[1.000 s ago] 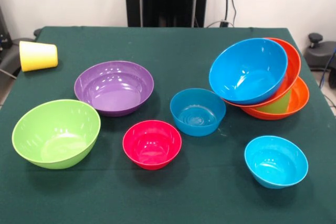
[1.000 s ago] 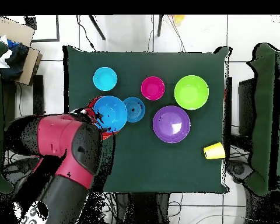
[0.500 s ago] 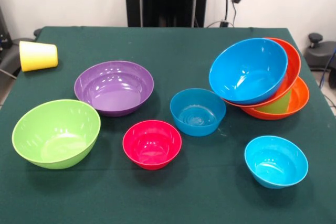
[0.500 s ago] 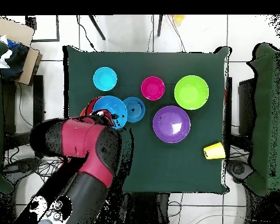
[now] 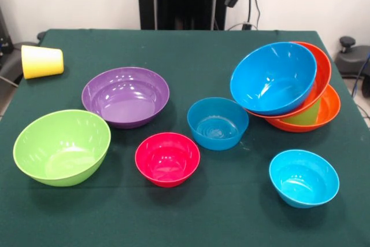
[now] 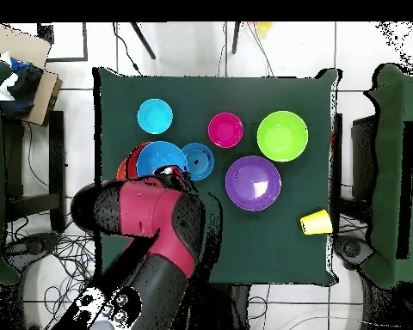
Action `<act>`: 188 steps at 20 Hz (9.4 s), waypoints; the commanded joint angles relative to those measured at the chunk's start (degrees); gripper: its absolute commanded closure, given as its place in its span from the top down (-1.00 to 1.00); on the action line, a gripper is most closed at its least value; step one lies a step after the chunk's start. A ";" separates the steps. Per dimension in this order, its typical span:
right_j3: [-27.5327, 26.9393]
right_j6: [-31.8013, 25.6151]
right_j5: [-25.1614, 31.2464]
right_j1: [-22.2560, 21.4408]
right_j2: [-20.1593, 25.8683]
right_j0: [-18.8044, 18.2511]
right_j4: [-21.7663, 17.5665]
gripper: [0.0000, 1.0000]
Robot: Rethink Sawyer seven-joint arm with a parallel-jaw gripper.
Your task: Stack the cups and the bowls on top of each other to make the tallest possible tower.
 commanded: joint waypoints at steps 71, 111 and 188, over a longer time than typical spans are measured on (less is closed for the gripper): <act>-3.10 -0.83 -6.66 1.98 16.96 -10.81 -19.59 1.00; -11.28 0.32 -6.20 7.69 17.69 -13.08 -16.67 1.00; -14.86 5.84 -19.92 20.96 11.37 -10.30 -11.24 1.00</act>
